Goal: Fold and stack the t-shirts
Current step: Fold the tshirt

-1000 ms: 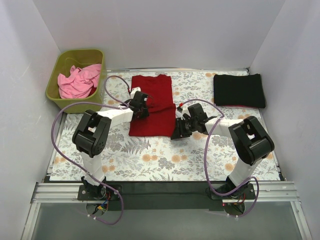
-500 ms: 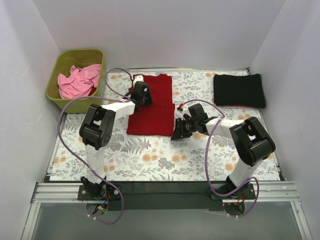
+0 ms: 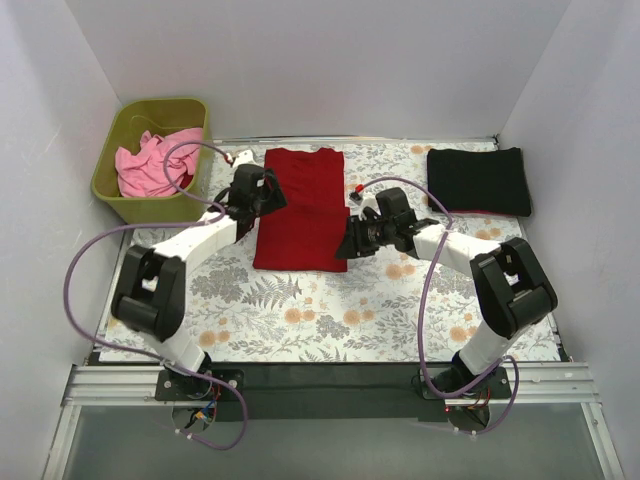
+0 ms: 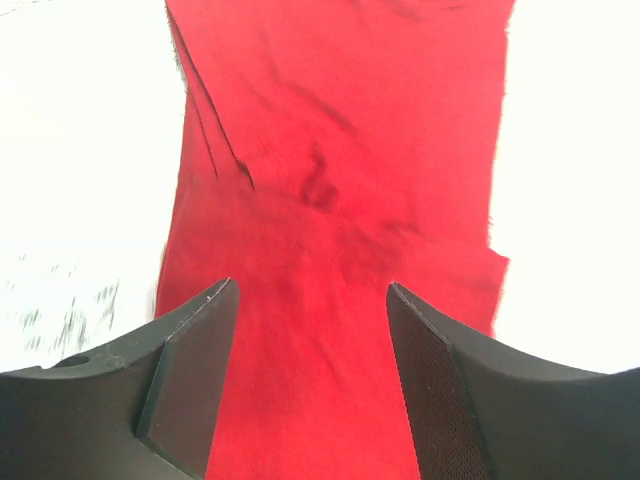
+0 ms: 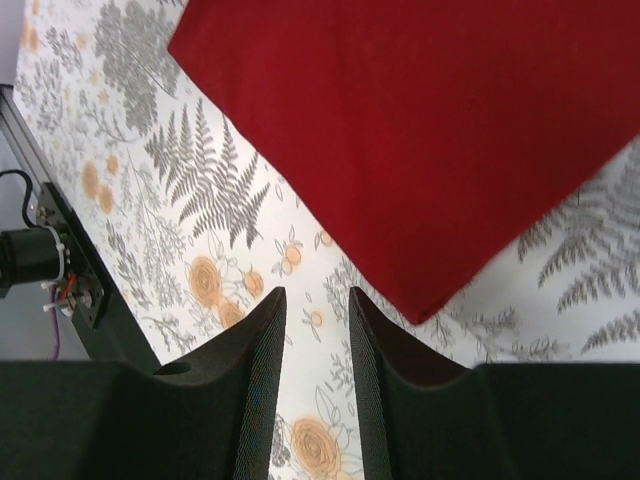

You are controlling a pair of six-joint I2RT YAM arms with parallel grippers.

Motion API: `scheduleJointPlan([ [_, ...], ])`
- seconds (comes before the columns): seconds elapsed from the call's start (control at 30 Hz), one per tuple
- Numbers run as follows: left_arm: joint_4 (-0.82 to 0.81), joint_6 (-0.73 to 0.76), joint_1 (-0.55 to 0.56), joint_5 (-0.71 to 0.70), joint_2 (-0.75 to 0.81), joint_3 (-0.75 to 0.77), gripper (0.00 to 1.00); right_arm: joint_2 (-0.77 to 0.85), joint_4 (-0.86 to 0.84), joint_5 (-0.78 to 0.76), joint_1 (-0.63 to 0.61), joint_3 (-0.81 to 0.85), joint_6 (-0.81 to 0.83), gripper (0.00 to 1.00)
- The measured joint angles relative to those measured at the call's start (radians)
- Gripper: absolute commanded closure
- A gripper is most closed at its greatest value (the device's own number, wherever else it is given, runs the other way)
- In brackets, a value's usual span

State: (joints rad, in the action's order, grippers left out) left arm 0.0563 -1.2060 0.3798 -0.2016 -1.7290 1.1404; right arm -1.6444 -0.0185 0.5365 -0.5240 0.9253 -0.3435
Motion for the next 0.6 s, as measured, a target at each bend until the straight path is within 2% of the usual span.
scheduleJointPlan([
  [0.1, 0.000, -0.036, 0.002, 0.019, 0.164, -0.110, 0.48, -0.049, 0.000, 0.019, 0.000, 0.071, 0.000, 0.67],
  [0.17, -0.003, -0.057, 0.002, 0.032, 0.219, -0.173, 0.53, -0.092, -0.004, 0.032, 0.000, 0.111, 0.000, 0.67],
  [0.4, 0.061, -0.150, 0.002, 0.080, 0.214, -0.389, 0.62, -0.214, -0.005, 0.062, 0.000, 0.143, -0.001, 0.67],
  [0.6, 0.100, -0.239, 0.001, 0.120, 0.266, -0.469, 0.66, -0.207, -0.015, 0.070, 0.008, 0.039, -0.002, 0.67],
])
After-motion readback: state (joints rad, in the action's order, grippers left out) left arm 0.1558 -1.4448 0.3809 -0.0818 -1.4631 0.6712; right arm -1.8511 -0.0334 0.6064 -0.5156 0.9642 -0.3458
